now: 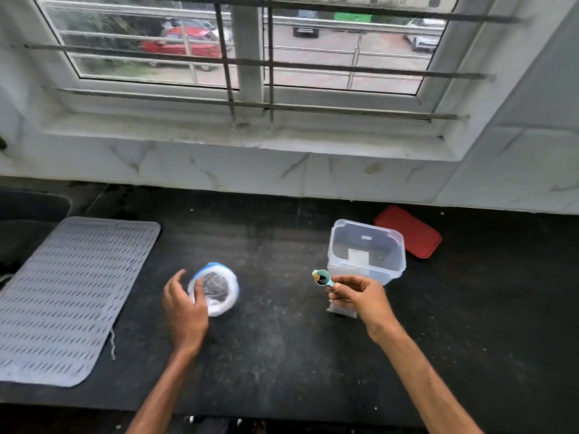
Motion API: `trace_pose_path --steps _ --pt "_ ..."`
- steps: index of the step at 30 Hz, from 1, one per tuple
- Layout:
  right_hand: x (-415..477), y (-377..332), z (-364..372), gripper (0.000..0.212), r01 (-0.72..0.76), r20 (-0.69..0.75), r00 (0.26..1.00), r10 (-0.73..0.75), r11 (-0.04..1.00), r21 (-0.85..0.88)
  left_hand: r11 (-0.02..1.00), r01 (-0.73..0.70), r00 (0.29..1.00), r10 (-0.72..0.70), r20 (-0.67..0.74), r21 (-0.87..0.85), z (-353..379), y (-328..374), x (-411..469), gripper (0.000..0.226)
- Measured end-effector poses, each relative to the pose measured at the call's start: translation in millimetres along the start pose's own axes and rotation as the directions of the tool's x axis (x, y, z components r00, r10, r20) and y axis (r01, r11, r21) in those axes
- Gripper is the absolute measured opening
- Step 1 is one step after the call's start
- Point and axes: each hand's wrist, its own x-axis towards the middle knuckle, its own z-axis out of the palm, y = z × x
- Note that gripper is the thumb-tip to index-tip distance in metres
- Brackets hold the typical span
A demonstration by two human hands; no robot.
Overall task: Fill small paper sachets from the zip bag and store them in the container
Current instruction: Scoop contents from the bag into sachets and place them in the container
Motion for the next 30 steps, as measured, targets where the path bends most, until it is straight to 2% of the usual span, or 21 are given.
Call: trace_pose_path --steps 1,2,5,8,10,12,15,17,21,26,28,30 --pt "1.8 -0.9 -11.3 0.014 0.013 -0.009 1.0 -0.013 1.0 -0.006 0.996 -0.065 0.998 0.065 -0.007 -0.061 3.0 14.7 -9.8 0.039" --pt "3.5 -1.9 -22.3 0.014 0.024 -0.022 0.999 -0.024 1.0 -0.013 0.987 -0.105 0.993 0.111 0.042 -0.12 8.9 32.0 -24.0 0.036" --pt "6.9 -5.8 -56.5 0.013 0.05 -0.055 0.997 -0.053 0.997 -0.055 0.964 -0.155 0.933 0.214 0.288 -0.214 55.7 74.1 -84.0 0.042" --pt "13.0 -4.6 -78.0 0.012 0.074 -0.07 0.994 -0.084 0.987 -0.14 0.981 -0.093 0.844 0.168 0.508 -0.171 112.4 95.5 -139.9 0.067" --pt "18.4 0.5 -86.4 0.013 0.091 -0.07 0.991 -0.112 0.964 -0.25 0.985 -0.002 0.803 0.104 0.587 -0.171 138.5 107.9 -163.1 0.071" --pt "25.8 5.4 -88.4 0.015 0.134 -0.057 0.984 -0.17 0.91 -0.392 0.982 0.056 0.806 0.064 0.588 -0.183 153.3 114.9 -173.3 0.067" --pt "37.1 10.6 -91.7 0.017 0.244 0.037 0.959 -0.28 0.755 -0.608 0.99 0.033 0.851 0.045 0.523 -0.139 164.0 121.4 -180.5 0.06" --pt "43.1 14.1 -91.3 0.018 0.274 0.09 0.95 -0.3 0.658 -0.701 0.992 0.014 0.865 0.052 0.498 -0.128 167.1 119.1 -182.8 0.059" --pt "44.6 16.5 -93.5 0.02 0.318 0.167 0.939 -0.302 0.574 -0.754 0.994 0.017 0.889 0.035 0.457 -0.109 171.5 119.6 -187.2 0.057" --pt "39.1 17.8 -99.0 0.03 0.496 0.358 0.847 -0.393 0.34 -0.799 0.995 0.038 0.911 0.002 0.412 -0.088 172.8 130.5 -191.4 0.047" --pt "37.7 20.5 -101.0 0.036 0.533 0.377 0.816 -0.438 0.317 -0.784 0.996 0.04 0.918 -0.005 0.397 -0.08 172.7 133.0 -193.1 0.046" --pt "38.8 22.5 -103.8 0.037 0.531 0.345 0.813 -0.469 0.352 -0.771 0.997 0.032 0.924 -0.005 0.382 -0.064 171.7 135.0 -195.0 0.048"
